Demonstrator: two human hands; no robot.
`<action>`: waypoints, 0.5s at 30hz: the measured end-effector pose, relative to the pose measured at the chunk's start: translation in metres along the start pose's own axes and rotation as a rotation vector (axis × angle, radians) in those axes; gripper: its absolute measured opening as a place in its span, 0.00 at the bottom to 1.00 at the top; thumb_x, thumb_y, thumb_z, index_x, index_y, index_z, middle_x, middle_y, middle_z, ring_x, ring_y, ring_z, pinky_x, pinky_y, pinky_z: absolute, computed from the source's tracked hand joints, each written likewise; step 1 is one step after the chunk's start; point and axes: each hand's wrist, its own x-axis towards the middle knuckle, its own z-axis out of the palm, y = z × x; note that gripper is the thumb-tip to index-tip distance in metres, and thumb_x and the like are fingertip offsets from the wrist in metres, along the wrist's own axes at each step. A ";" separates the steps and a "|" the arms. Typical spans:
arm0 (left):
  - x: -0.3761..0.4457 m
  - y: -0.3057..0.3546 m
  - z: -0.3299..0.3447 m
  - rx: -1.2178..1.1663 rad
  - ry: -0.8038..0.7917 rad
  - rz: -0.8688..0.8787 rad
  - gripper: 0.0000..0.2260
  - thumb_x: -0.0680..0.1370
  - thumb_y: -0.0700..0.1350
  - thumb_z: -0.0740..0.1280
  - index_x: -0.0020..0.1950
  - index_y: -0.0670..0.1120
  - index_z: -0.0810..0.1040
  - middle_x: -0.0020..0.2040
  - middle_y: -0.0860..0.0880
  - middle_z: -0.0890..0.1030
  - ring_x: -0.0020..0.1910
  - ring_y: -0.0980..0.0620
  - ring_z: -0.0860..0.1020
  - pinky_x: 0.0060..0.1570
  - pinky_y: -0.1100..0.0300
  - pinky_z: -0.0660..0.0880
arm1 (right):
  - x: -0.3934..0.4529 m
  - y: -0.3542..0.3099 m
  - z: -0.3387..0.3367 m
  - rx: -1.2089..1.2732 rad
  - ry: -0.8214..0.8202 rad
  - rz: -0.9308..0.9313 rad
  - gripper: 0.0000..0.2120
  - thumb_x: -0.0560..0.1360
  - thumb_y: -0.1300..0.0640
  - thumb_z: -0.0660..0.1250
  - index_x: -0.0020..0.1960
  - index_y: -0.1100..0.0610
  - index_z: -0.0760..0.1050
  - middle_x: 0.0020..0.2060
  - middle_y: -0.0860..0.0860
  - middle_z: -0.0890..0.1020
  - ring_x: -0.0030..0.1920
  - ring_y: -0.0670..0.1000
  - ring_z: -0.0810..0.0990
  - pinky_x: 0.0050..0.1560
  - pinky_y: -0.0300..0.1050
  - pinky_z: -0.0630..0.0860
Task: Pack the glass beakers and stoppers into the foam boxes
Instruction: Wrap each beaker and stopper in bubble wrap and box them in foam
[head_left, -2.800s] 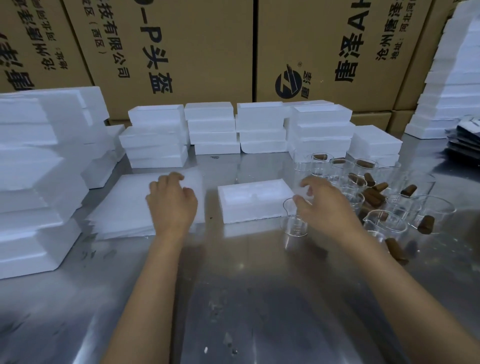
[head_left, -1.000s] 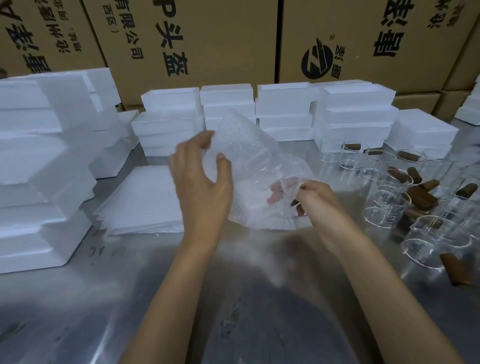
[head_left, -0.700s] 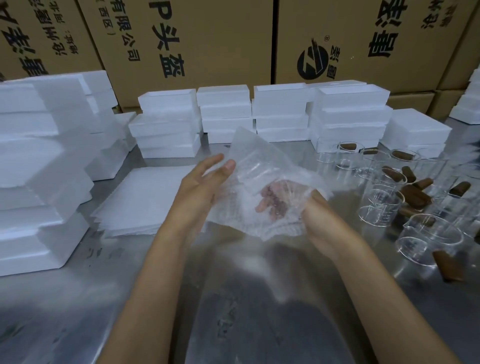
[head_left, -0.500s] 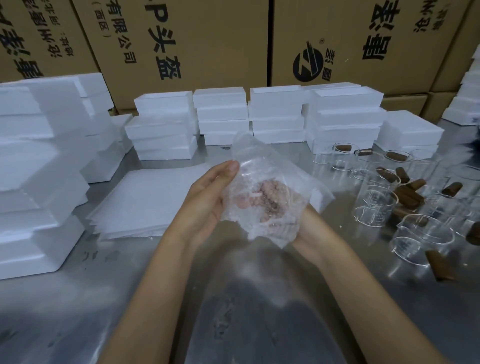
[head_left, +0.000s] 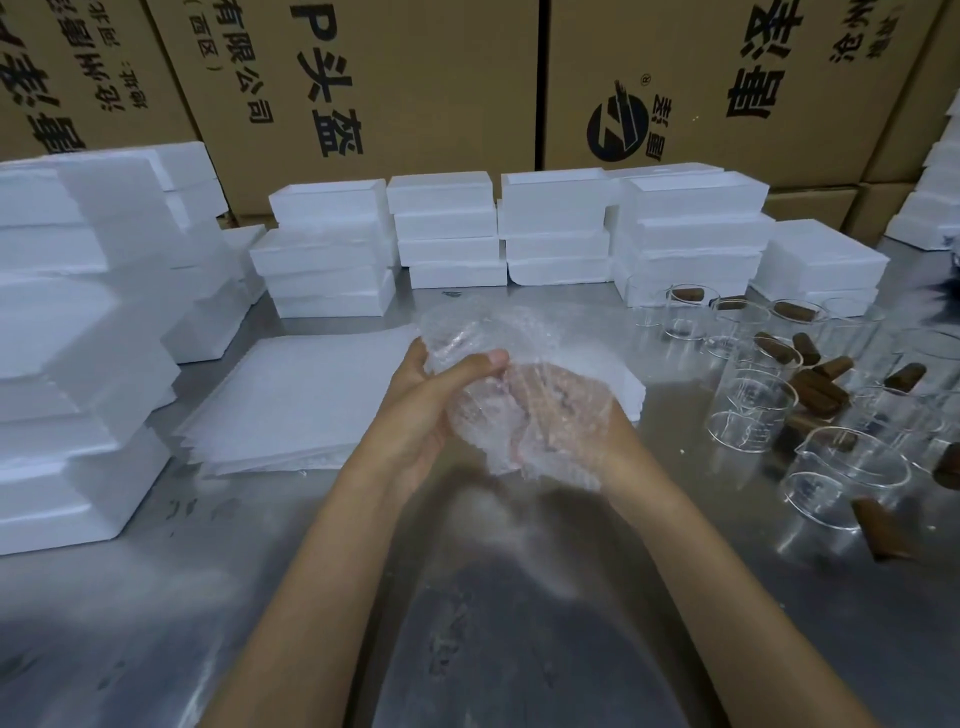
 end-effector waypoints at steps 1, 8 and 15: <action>0.000 0.001 0.000 -0.057 0.015 0.017 0.38 0.67 0.43 0.79 0.74 0.44 0.67 0.65 0.42 0.79 0.63 0.41 0.79 0.62 0.40 0.76 | -0.004 -0.006 -0.001 0.035 0.097 -0.085 0.21 0.80 0.67 0.62 0.36 0.46 0.81 0.27 0.45 0.81 0.26 0.37 0.78 0.26 0.30 0.73; 0.002 0.009 -0.008 -0.323 0.068 0.073 0.17 0.77 0.38 0.70 0.65 0.42 0.76 0.66 0.39 0.78 0.65 0.39 0.77 0.65 0.42 0.73 | 0.002 -0.005 -0.035 0.130 0.465 -0.202 0.12 0.74 0.68 0.65 0.55 0.58 0.76 0.35 0.48 0.82 0.35 0.47 0.78 0.35 0.39 0.73; 0.000 -0.002 0.012 -0.260 -0.047 0.050 0.25 0.74 0.38 0.73 0.70 0.36 0.73 0.64 0.36 0.78 0.64 0.37 0.77 0.61 0.49 0.77 | 0.003 -0.002 -0.023 0.224 0.084 -0.041 0.15 0.71 0.57 0.75 0.57 0.60 0.83 0.52 0.52 0.86 0.52 0.48 0.82 0.48 0.40 0.75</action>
